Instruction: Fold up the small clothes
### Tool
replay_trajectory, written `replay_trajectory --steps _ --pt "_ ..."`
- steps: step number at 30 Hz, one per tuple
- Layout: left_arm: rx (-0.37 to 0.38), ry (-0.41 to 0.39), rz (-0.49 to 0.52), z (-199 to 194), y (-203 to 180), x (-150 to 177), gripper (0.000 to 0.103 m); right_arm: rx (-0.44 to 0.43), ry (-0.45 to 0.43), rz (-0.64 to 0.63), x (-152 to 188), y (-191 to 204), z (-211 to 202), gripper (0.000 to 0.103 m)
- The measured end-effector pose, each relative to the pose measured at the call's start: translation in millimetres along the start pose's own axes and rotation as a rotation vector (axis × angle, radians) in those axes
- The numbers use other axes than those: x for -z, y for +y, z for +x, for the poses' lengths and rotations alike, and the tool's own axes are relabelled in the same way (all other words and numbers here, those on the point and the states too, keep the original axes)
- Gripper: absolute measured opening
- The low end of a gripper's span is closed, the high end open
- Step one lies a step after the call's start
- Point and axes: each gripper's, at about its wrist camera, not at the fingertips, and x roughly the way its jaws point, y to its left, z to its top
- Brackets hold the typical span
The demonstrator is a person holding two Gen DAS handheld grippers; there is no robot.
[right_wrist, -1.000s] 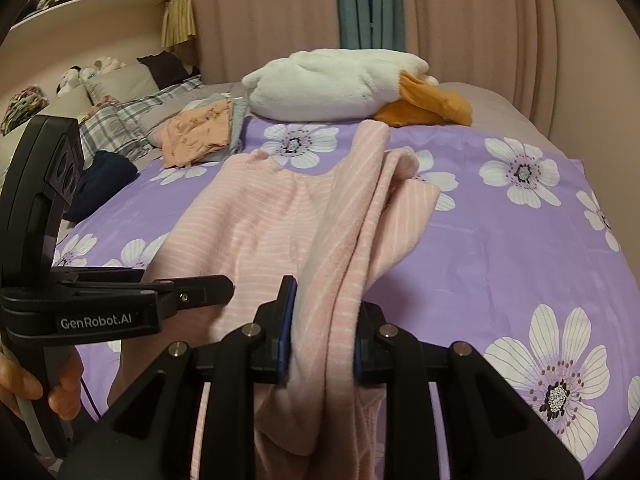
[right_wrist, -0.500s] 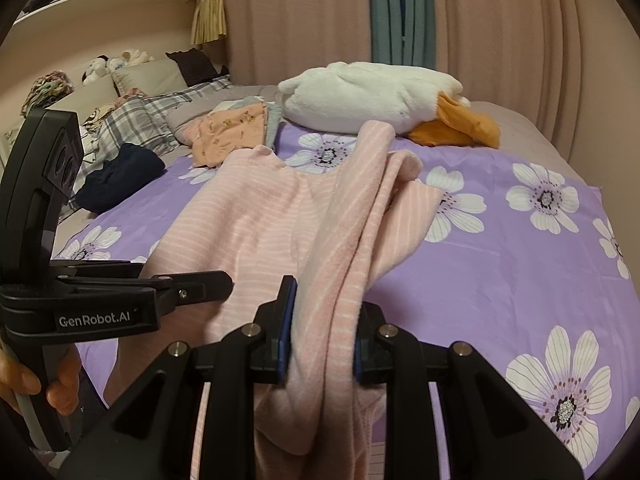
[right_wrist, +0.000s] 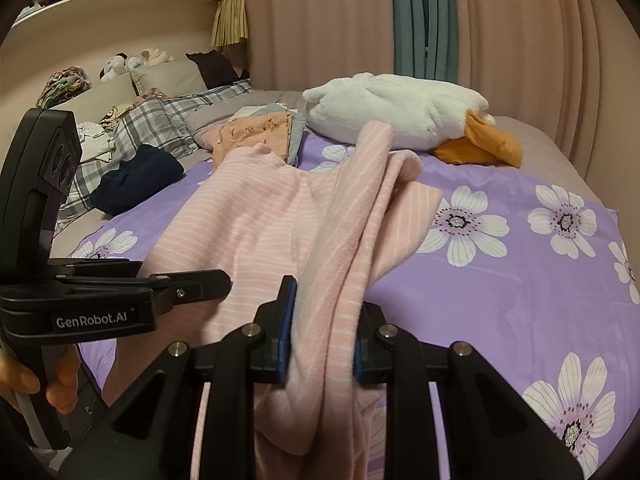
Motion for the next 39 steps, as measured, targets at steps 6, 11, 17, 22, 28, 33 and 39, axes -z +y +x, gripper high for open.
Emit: replay_trajectory --steps 6,11,17,22,28,33,39 --pt "-0.005 -0.001 -0.007 2 6 -3 0.034 -0.008 0.003 -0.006 -4 0 7 0.024" --pt "-0.008 0.004 -0.011 6 9 -6 0.034 -0.012 0.01 -0.011 -5 -1 12 0.024" --pt "-0.012 0.012 -0.014 14 12 -8 0.034 -0.014 0.02 -0.008 -6 -2 20 0.024" --pt "-0.017 0.027 -0.012 22 14 -11 0.034 -0.015 0.037 -0.002 -7 -4 30 0.024" --pt "-0.021 0.045 -0.014 35 16 -16 0.034 -0.017 0.052 0.01 -10 -8 42 0.024" --pt "-0.023 0.063 -0.017 47 19 -17 0.034 -0.016 0.065 0.02 -9 -12 53 0.024" --pt "-0.022 0.086 -0.015 62 20 -20 0.034 -0.009 0.085 0.033 -5 -17 66 0.024"
